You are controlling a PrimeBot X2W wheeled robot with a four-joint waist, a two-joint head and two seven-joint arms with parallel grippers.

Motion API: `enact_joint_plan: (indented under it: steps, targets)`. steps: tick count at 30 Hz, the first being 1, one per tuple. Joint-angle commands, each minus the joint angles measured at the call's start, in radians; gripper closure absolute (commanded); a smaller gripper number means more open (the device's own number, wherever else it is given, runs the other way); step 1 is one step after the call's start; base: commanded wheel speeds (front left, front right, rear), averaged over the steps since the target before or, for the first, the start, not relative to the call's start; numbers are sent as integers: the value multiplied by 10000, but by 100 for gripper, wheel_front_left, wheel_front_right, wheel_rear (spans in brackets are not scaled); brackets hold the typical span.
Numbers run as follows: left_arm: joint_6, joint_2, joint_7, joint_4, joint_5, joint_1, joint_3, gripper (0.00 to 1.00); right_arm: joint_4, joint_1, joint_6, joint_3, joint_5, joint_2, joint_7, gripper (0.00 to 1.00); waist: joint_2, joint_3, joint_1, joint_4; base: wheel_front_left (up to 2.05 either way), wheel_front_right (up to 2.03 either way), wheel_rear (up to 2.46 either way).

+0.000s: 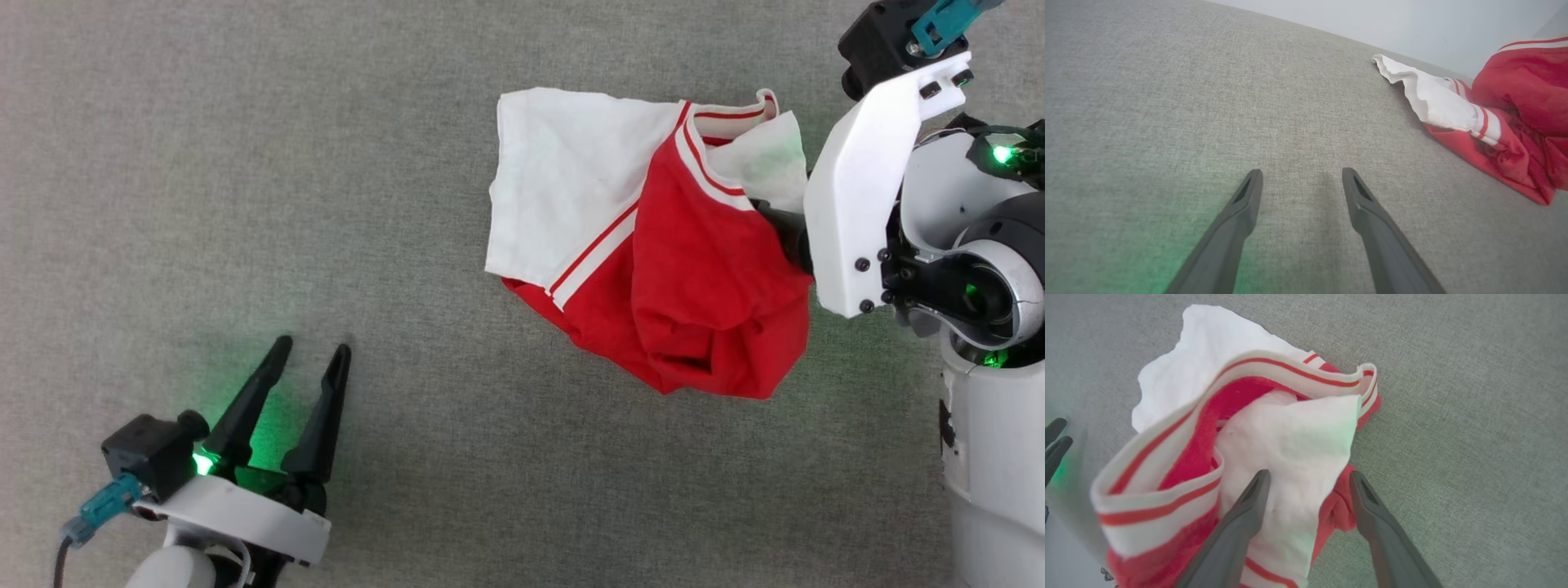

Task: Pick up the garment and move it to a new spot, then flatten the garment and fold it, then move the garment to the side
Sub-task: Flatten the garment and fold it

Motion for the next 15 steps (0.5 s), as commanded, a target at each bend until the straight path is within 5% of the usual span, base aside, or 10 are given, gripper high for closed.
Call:
enact_joint_plan:
  steps: [1,2,3,4,15]
  targets:
    - [19,-9,6,-16,9,-141,-21,0,31,-65,-14,42,-26,37,-89,6,0,43,0,-9,0,0,0]
    - [19,-10,6,-17,9,-166,-36,0,74,-81,-14,74,-32,55,-105,48,0,56,0,-6,0,0,0]
    - [19,-11,6,-13,3,-187,-56,0,104,-95,-14,97,-38,67,-112,66,0,66,0,2,0,0,0]
    - [19,-3,6,-6,-9,-192,-67,0,116,-112,-14,117,-39,83,-138,95,0,74,0,3,0,0,0]
    - [19,46,6,86,-1,5,125,0,-333,19,-14,-352,105,82,-757,100,0,-169,0,-361,0,0,0]
